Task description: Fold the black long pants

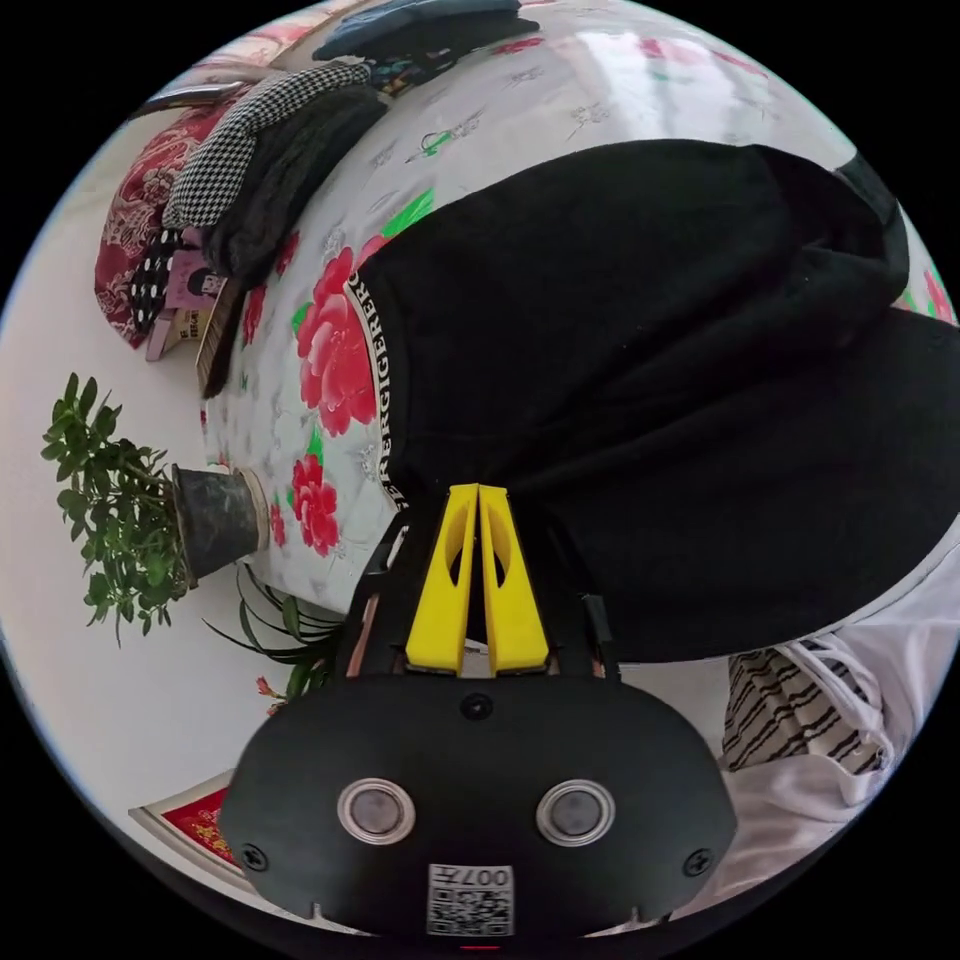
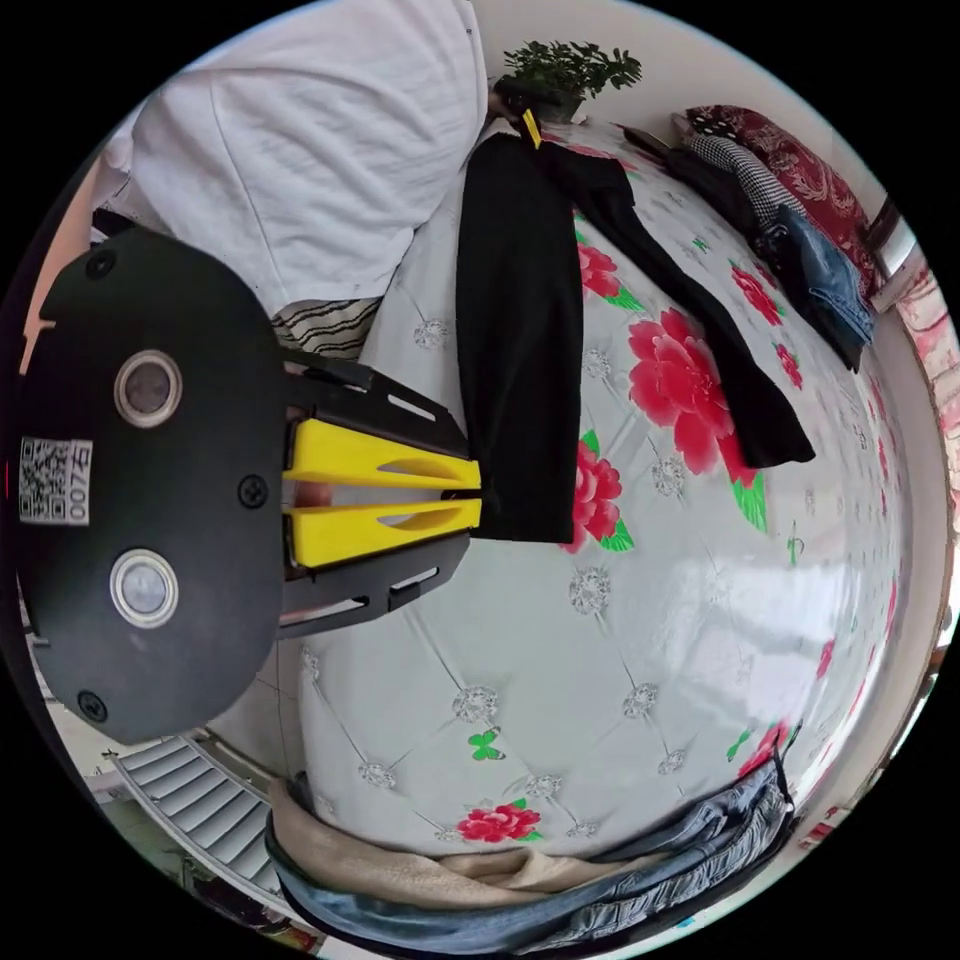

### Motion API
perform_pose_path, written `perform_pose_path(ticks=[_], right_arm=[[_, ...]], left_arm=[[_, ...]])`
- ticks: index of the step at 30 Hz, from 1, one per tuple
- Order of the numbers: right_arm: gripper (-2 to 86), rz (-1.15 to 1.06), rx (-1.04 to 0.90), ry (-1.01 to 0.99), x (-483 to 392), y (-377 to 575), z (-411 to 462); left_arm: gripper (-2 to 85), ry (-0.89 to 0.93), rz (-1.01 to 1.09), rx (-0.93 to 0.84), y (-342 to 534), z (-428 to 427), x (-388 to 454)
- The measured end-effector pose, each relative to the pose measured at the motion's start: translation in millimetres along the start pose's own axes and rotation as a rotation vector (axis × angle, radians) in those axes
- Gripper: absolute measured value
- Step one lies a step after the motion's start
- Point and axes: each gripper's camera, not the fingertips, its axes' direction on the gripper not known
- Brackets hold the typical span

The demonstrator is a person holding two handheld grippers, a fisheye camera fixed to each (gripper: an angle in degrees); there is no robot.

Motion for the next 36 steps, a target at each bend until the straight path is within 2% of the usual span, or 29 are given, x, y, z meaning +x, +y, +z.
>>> perform_pose_path(ticks=[8, 11, 13, 16, 20, 28, 31, 33, 36], right_arm=[[3.0, 0.026, -0.035, 0.002, -16, 23, 28], [3.7, 0.066, 0.002, 0.041, -18, 36, 24], [4.0, 0.108, 0.100, 0.057, -23, 42, 12], [4.4, 0.059, 0.170, 0.099, -56, 20, 9], [5.0, -0.073, 0.185, 0.163, -120, -43, 27], [5.9, -0.538, -0.015, 0.473, -297, -195, 137], [5.6, -0.590, -0.120, 0.406, -324, -229, 171], [5.5, -0.594, -0.170, 0.349, -328, -234, 191], [5.0, -0.553, -0.246, 0.297, -313, -211, 230]], left_arm=[[-0.9, 0.023, -0.085, 0.039, 30, -19, -14], [-0.9, 0.082, -0.173, 0.096, 43, -35, -42], [-0.7, 0.150, -0.198, 0.185, 51, -47, -62], [0.5, 0.241, -0.083, 0.308, 42, -63, -82], [5.0, 0.147, 0.156, 0.307, -17, -80, -88], [8.1, 0.136, 0.443, 0.183, -140, -86, -78], [9.0, 0.047, 0.534, 0.085, -159, -71, -63], [7.2, 0.089, 0.582, 0.116, -157, -73, -65], [7.6, 0.214, 0.398, 0.119, -162, -70, -95]])
